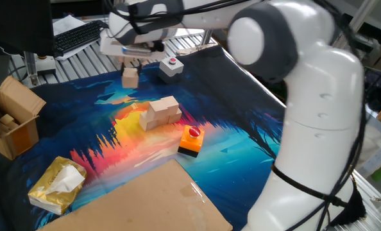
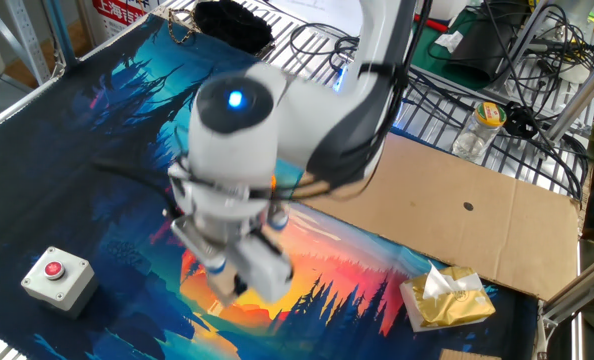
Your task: Stack the blocks into a pyramid shape
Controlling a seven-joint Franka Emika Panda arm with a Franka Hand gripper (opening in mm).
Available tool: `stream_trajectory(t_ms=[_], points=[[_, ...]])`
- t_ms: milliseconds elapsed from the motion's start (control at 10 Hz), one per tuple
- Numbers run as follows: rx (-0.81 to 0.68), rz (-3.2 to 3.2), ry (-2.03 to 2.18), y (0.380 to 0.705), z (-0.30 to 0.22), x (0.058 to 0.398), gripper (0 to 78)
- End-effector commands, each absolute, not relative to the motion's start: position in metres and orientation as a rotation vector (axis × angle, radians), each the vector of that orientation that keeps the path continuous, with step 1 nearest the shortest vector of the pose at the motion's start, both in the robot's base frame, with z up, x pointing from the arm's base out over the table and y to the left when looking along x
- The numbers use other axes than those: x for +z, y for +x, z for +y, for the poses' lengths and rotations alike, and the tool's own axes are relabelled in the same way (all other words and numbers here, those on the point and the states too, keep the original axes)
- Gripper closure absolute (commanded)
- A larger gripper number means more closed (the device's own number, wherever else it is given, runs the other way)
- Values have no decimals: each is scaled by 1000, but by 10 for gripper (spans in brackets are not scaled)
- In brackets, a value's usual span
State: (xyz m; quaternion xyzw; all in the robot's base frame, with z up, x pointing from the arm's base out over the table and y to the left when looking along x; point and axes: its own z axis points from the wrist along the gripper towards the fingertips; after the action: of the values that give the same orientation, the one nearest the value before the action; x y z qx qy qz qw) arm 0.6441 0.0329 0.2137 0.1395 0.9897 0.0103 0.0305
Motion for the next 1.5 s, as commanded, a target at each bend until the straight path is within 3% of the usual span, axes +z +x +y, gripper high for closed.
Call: stream_trajectory(t_ms=[100,1100,1500], points=[[34,3054,309,627,23,230,764],[-14,3050,415,627,23,230,764],[-25,3060,241,592,1,225,764]])
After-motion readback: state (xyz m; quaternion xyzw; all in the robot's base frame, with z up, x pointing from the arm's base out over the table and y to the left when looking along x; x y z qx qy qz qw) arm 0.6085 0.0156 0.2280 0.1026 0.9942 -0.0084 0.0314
